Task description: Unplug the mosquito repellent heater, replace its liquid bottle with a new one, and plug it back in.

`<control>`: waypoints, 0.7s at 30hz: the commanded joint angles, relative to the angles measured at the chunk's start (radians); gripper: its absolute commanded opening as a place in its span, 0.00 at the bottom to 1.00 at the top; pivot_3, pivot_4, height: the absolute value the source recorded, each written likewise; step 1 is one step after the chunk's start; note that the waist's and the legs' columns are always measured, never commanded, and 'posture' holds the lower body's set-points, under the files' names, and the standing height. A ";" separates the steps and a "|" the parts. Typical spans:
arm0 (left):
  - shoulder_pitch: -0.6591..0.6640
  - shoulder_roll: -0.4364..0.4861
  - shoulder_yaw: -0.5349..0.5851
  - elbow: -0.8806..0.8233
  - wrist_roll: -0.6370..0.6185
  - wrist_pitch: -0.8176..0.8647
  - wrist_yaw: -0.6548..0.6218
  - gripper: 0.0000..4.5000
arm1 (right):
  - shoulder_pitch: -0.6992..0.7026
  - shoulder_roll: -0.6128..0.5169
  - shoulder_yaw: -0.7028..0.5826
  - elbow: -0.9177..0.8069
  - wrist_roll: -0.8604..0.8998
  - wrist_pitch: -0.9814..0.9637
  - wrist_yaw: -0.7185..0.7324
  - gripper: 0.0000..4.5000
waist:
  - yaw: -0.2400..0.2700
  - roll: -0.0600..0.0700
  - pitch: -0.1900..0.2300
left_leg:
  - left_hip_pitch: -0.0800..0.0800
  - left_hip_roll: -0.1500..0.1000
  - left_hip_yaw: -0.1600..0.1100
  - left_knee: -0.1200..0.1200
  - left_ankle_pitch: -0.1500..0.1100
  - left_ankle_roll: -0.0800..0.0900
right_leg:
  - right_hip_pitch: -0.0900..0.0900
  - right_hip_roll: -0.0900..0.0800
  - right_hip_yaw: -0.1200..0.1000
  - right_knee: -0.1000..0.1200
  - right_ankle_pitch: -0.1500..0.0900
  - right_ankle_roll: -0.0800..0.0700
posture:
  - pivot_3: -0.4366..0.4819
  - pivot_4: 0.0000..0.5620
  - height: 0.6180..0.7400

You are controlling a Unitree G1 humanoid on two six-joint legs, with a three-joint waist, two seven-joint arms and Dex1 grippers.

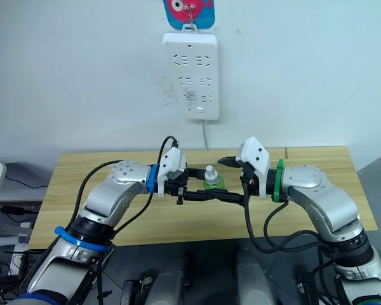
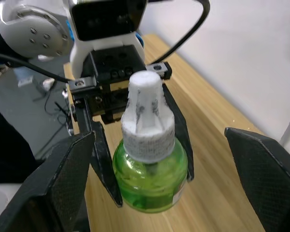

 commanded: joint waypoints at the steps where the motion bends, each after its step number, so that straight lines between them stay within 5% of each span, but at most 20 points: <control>1: -0.022 -0.015 0.002 0.011 -0.004 -0.022 -0.032 0.49 | -0.001 0.012 -0.030 -0.052 0.025 -0.002 -0.020 1.00 | -0.003 0.000 0.000 | 0.000 0.000 0.000 0.000 0.000 0.000 | 0.000 0.000 0.000 0.000 0.000 0.000 | 0.30 0.47 1.00; 5: -0.032 -0.015 -0.001 0.035 0.014 -0.044 -0.060 0.49 | 0.020 0.010 -0.031 -0.074 0.030 -0.006 -0.033 0.80 | -0.006 0.000 -0.001 | 0.000 0.000 0.000 0.001 0.000 0.000 | 0.000 -0.001 0.000 0.000 0.000 0.000 | 0.29 0.46 1.00; 12: -0.019 -0.011 0.003 0.012 0.014 -0.038 -0.069 0.49 | 0.026 0.008 -0.020 -0.077 0.028 -0.015 -0.017 0.23 | -0.012 0.000 -0.001 | 0.000 0.000 0.000 0.001 0.000 0.000 | 0.000 -0.001 0.000 0.001 0.000 0.000 | 0.31 0.45 1.00; 17: 0.004 0.005 -0.001 -0.033 0.009 -0.043 -0.086 0.49 | -0.001 0.001 0.012 -0.038 0.035 -0.062 0.081 0.22 | -0.012 0.000 -0.002 | 0.000 0.000 0.000 0.001 0.000 -0.001 | 0.000 -0.001 0.000 0.001 0.000 0.000 | 0.33 0.44 1.00; 21: 0.027 0.046 -0.032 -0.056 0.028 -0.137 -0.184 0.49 | -0.106 0.005 0.055 0.136 0.038 -0.232 0.362 0.22 | -0.012 0.001 -0.003 | 0.000 -0.001 0.001 0.002 0.000 -0.001 | 0.000 -0.001 0.000 0.001 0.000 0.000 | 0.37 0.42 1.00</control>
